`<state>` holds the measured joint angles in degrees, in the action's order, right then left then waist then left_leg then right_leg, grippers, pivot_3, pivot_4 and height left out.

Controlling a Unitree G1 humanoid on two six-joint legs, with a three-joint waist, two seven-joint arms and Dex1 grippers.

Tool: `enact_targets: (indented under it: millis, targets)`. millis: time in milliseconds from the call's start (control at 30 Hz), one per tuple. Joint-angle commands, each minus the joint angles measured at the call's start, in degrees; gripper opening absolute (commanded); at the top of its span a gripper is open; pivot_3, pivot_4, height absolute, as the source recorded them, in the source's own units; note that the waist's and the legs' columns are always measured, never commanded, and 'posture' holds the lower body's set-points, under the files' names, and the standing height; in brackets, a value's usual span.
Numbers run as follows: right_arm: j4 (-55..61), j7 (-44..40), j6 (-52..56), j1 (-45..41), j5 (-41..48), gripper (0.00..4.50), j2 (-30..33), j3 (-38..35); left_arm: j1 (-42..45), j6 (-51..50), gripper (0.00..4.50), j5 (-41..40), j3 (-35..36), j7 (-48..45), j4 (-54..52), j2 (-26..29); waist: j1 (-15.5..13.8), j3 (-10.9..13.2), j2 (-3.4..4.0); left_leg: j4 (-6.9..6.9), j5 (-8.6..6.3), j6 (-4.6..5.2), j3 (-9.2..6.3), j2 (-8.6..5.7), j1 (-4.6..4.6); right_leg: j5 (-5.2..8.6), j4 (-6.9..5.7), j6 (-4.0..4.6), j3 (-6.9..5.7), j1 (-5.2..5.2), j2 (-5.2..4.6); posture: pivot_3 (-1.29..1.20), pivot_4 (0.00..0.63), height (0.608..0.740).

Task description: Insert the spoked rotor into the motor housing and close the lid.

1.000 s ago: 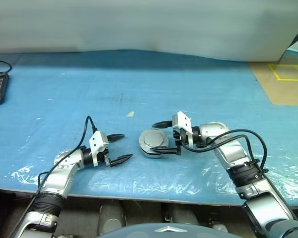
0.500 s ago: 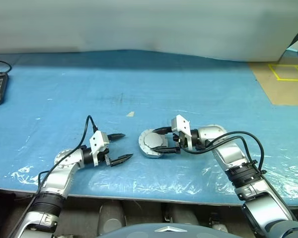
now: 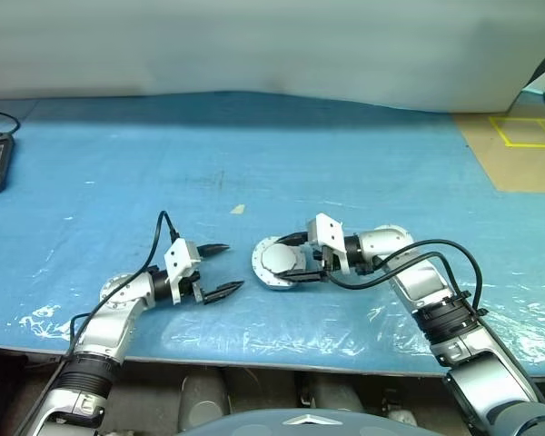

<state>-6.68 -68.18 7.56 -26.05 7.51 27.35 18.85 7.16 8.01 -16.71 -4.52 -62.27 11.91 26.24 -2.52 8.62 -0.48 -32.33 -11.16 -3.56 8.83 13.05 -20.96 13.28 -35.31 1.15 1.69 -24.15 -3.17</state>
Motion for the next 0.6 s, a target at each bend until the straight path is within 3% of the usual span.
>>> enact_targets:
  millis: [33,600]
  targets:
    - [-0.5,0.0,-0.1,-0.5,-2.1,2.94,0.9,1.3,-0.1,-0.2,4.5,-0.5,0.2,0.1,-2.2,0.1,0.0,0.0,0.0,0.0,0.0,0.0,0.0,0.0,0.0,0.0,0.0,0.0,0.01,0.0,0.0,0.0,0.15,0.74]
    - [-2.5,-0.7,0.9,-3.8,-2.8,2.94,3.3,1.9,-0.1,-2.0,4.5,-0.6,0.3,0.6,-4.0,0.1,-0.2,0.0,0.0,-0.04,0.0,0.01,0.0,-0.03,0.0,0.0,0.0,0.0,0.0,0.04,-0.03,0.0,0.15,0.74]
